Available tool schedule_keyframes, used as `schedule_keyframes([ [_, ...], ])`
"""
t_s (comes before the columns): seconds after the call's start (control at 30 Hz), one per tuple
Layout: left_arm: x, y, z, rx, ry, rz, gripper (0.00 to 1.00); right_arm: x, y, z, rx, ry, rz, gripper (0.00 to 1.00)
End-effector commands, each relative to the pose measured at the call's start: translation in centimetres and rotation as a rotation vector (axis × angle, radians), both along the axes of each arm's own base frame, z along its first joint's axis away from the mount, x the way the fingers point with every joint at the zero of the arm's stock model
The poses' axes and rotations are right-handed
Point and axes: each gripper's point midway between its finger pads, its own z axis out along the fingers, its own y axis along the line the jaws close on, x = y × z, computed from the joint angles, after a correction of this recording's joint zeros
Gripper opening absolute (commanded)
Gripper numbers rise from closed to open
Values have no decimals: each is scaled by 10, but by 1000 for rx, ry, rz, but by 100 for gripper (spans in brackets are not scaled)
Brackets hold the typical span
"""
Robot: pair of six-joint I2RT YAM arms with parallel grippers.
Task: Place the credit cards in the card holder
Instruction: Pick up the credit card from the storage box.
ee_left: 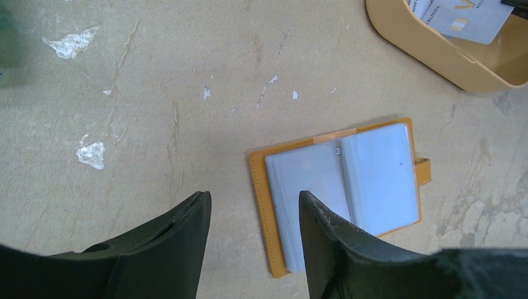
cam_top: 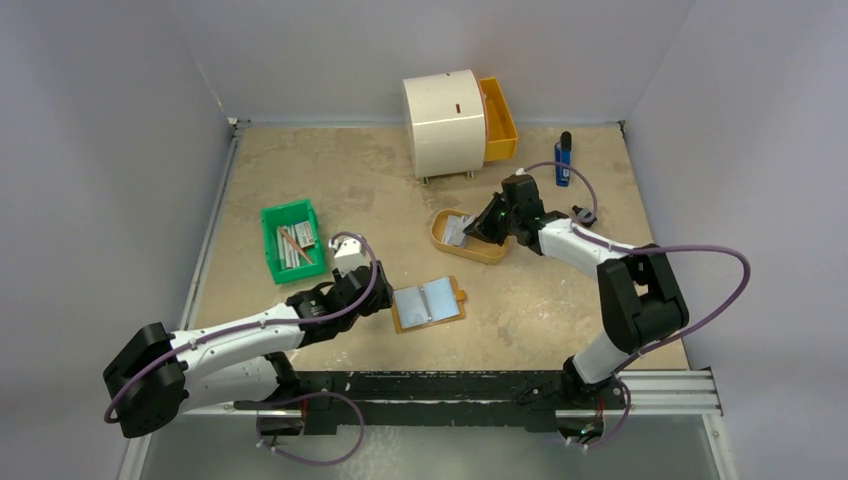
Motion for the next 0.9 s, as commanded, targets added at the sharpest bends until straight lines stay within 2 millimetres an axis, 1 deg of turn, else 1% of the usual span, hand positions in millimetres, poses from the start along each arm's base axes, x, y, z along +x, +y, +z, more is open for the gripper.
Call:
schedule_keyframes([
  [0.0, 6, -3, 13, -46, -34, 18, 53, 2, 8, 36, 81, -4, -15, 0],
  [0.2, 8, -1, 22, -47, -50, 28, 53, 2, 1, 67, 166, 23, -85, 0],
  [0.3, 8, -1, 27, -49, -58, 29, 53, -2, 0, 78, 230, 48, -99, 0],
  [0.43, 9, 0, 32, -45, -61, 30, 53, -9, -2, 94, 278, 37, -104, 0],
  [0.7, 9, 2, 41, -65, -78, 43, 53, -27, -5, 115, 317, 11, -75, 0],
  [0.77, 9, 4, 43, -66, -81, 46, 53, -32, -1, 127, 332, -45, -14, 0],
  [0.83, 8, 3, 46, -71, -83, 42, 53, -42, 9, 149, 341, -185, 157, 0],
  [0.87, 7, 3, 47, -75, -82, 36, 53, -48, 12, 160, 315, -259, 245, 0],
])
